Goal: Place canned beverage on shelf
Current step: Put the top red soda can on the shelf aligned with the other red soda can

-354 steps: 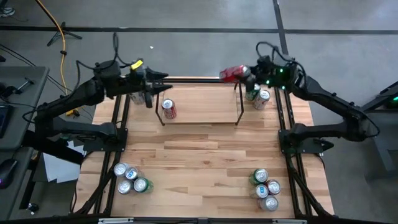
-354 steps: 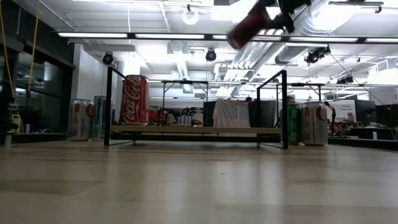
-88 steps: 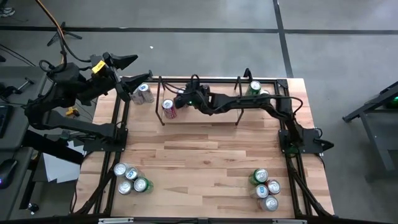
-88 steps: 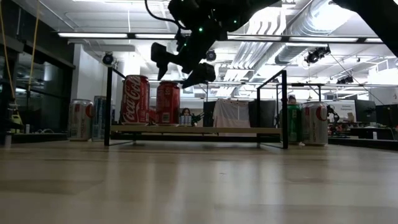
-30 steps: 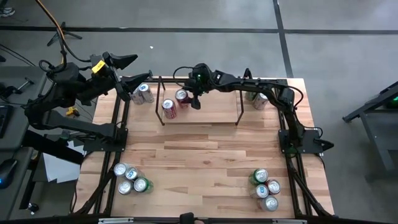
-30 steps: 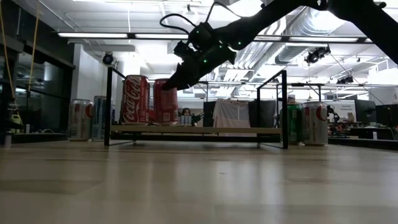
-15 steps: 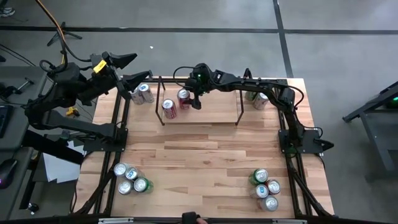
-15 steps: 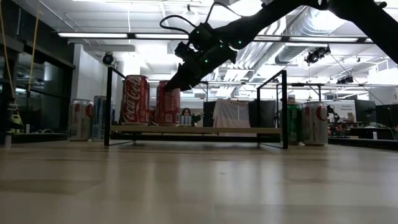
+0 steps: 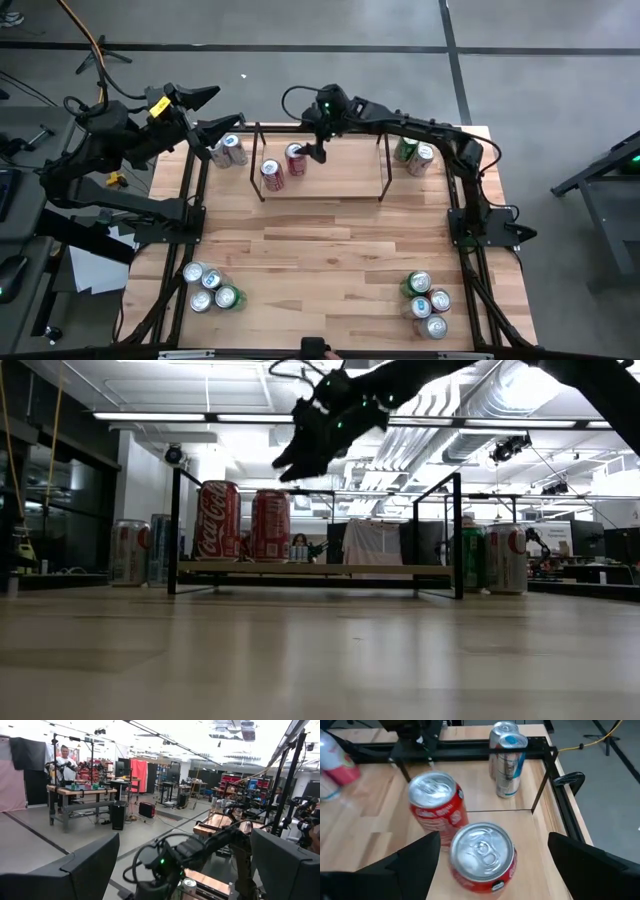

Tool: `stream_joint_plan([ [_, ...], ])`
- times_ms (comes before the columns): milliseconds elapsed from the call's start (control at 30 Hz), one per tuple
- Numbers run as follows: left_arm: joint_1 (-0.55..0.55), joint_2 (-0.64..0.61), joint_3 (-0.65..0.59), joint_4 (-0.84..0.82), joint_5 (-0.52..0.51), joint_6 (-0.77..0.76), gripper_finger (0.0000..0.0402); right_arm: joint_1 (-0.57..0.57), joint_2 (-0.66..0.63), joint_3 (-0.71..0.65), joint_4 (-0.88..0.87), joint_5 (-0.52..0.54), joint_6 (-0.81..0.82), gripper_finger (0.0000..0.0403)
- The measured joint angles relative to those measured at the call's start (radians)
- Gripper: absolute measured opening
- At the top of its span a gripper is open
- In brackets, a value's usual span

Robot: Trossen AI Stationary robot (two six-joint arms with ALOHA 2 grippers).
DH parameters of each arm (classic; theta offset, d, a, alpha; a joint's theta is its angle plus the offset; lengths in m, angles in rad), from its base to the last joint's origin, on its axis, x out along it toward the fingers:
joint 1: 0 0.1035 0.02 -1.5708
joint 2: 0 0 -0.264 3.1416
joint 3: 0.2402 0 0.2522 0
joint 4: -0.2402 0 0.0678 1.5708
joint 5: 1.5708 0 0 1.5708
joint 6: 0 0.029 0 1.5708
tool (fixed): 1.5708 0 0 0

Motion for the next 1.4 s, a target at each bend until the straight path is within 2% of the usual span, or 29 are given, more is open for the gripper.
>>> stream_joint_plan([
  [300, 0.000, 0.000, 0.000, -0.001, 0.000, 0.002, 0.0367, 0.020, -0.081, 0.016, -0.371, 0.024, 0.018, 0.0351],
  [433, 0.000, 0.000, 0.000, -0.001, 0.000, 0.004, 0.0367, 0.050, -0.111, -0.023, -0.446, 0.056, 0.022, 0.0348],
  [500, 0.000, 0.000, 0.000, -0.002, 0.000, 0.010, 0.0367, 0.071, -0.154, -0.111, -0.391, 0.068, 0.050, 0.0348],
  [600, 0.000, 0.000, 0.000, -0.007, 0.000, 0.010, 0.0367, 0.108, -0.238, -0.296, -0.190, 0.130, 0.151, 0.0348],
  [700, 0.000, 0.000, 0.000, -0.007, 0.000, 0.010, 0.0367, 0.163, -0.305, -0.481, 0.110, 0.334, 0.326, 0.0348],
  [800, 0.000, 0.000, 0.000, -0.007, 0.000, 0.010, 0.0367, 0.230, -0.322, -0.580, 0.411, 0.548, 0.503, 0.0348],
  [867, 0.000, 0.000, 0.000, -0.007, 0.000, 0.010, 0.0367, 0.273, -0.298, -0.593, 0.517, 0.691, 0.547, 0.0348],
  [933, 0.000, 0.000, 0.000, -0.007, 0.000, 0.010, 0.0367, 0.305, -0.258, -0.577, 0.529, 0.799, 0.551, 0.0348],
  [1133, 0.000, 0.003, 0.000, -0.007, 0.000, 0.010, 0.0367, 0.335, -0.131, -0.468, 0.534, 0.971, 0.555, 0.0348],
  [1200, 0.000, 0.003, 0.000, -0.007, 0.000, 0.010, 0.0367, 0.337, -0.090, -0.439, 0.525, 1.009, 0.555, 0.0348],
  [1400, 0.000, 0.003, 0.000, -0.007, 0.000, 0.010, 0.0367, 0.337, -0.018, -0.357, 0.533, 1.028, 0.594, 0.0348],
])
